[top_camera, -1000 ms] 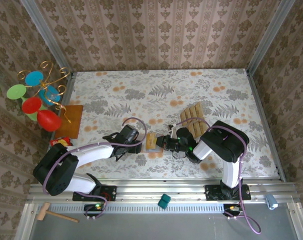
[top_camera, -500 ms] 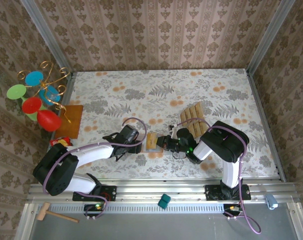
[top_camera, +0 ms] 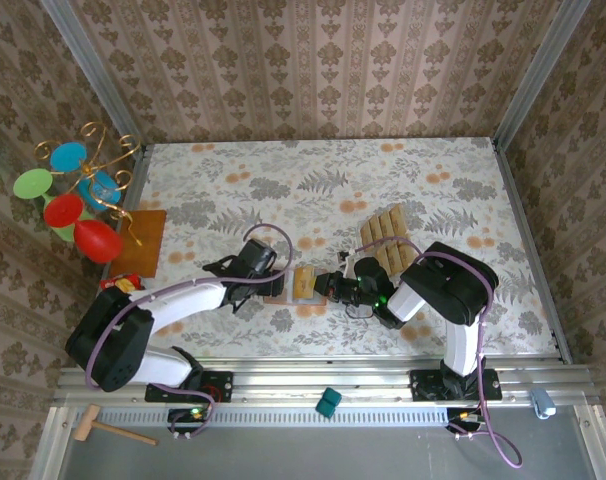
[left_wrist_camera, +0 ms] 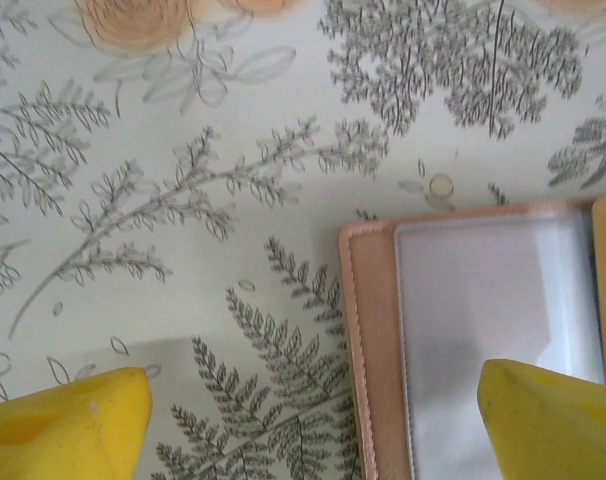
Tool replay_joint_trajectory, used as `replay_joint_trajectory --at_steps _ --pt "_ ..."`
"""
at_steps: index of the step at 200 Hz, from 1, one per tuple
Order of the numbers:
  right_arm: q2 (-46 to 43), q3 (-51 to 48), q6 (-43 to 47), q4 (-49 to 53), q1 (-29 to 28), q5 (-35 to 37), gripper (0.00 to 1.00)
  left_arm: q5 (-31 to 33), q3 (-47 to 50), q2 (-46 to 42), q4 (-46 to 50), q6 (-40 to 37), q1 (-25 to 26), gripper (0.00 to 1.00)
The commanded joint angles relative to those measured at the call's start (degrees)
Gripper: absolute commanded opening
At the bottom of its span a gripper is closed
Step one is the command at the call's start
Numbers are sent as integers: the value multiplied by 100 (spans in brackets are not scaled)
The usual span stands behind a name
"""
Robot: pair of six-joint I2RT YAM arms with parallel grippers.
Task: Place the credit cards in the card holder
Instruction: Insert the credit card into the card slot.
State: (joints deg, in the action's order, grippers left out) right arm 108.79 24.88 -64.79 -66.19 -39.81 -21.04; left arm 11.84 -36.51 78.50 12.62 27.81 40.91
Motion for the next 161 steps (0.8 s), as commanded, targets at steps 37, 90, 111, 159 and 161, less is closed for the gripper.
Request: replay_joint_trajectory --at_steps 37,90,111,159,161 --pt "-169 -51 42 203 15 -6 0 75 -212 541 -176 -249 -203 86" --pt "-299 -63 128 414 13 -6 0 51 -58 622 -322 -222 -324 86" --pt "-332 -54 143 492 17 16 0 29 -51 579 -321 -224 -338 86" --pt "-455 -23 213 751 35 28 0 -166 -91 165 -144 -250 -339 86" --pt "-464 -31 222 769 42 29 0 -182 -92 137 -135 -250 -342 86"
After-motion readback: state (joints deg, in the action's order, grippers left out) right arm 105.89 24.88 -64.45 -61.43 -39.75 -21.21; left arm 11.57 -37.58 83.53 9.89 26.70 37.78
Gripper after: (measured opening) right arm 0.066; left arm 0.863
